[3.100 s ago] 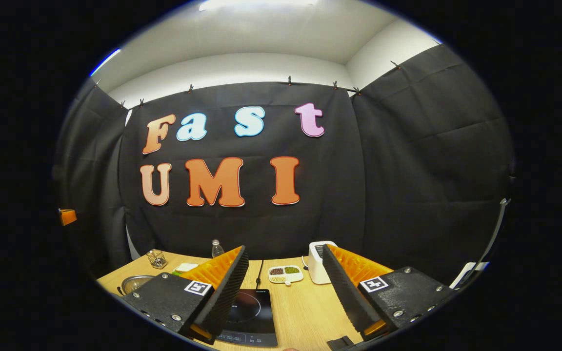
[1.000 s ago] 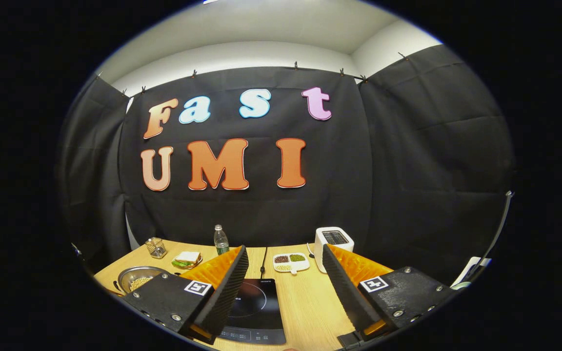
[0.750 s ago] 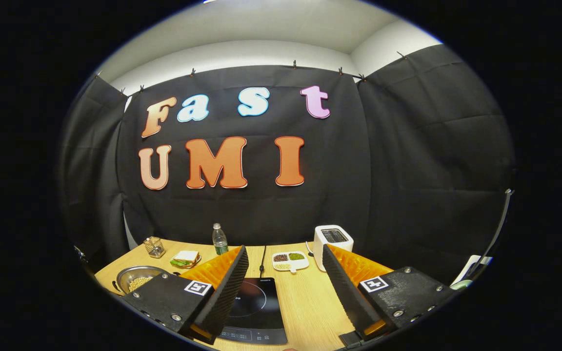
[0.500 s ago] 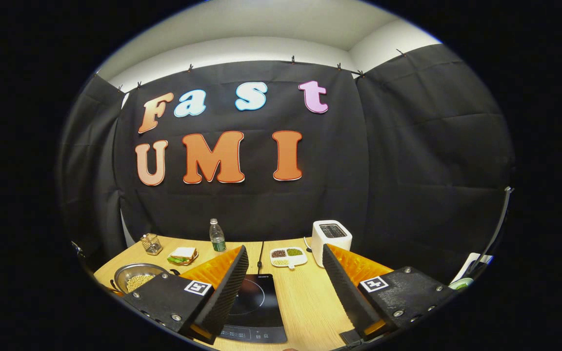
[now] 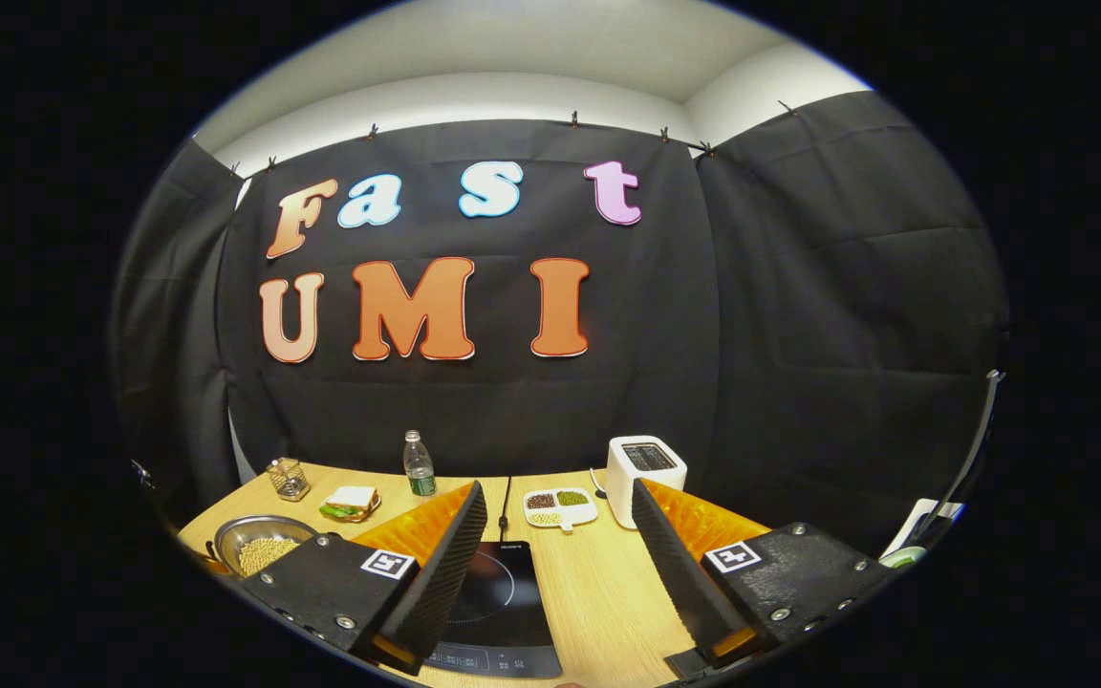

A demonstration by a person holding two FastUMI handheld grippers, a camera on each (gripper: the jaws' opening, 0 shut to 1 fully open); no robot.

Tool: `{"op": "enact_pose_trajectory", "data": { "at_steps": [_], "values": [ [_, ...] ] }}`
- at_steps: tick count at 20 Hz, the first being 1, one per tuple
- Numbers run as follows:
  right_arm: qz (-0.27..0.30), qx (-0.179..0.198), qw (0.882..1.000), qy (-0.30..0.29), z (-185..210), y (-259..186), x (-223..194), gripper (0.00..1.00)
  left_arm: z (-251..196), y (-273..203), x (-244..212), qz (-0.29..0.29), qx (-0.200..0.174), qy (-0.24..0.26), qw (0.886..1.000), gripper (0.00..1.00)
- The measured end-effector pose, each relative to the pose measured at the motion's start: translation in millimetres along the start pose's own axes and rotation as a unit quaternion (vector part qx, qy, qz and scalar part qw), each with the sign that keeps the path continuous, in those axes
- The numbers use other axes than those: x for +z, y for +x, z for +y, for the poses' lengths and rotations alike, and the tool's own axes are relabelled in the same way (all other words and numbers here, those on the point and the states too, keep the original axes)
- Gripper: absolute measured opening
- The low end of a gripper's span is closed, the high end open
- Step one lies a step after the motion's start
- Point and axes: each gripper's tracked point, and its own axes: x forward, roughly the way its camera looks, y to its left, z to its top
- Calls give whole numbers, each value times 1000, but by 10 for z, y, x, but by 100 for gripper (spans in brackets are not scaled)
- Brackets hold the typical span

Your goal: First push the handle of the pot to place it horizontally, then grasp the pot with both hands and set it on the induction cooktop.

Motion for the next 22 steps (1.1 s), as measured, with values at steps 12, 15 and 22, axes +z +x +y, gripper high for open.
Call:
{"op": "enact_pose_trajectory", "data": {
  "at_steps": [12, 15, 22],
  "values": [
    [9, 7, 1000, 5, 183, 97, -60, 95, 356, 342, 268, -14, 19, 42, 999, 2],
    [9, 6, 1000, 3, 232, 146, -71, 95, 438, 438, 320, -18, 21, 56, 998, 2],
    [15, 7, 1000, 2, 377, 215, -160, 95, 561, 661, 453, -18, 14, 59, 998, 2]
  ]
}}
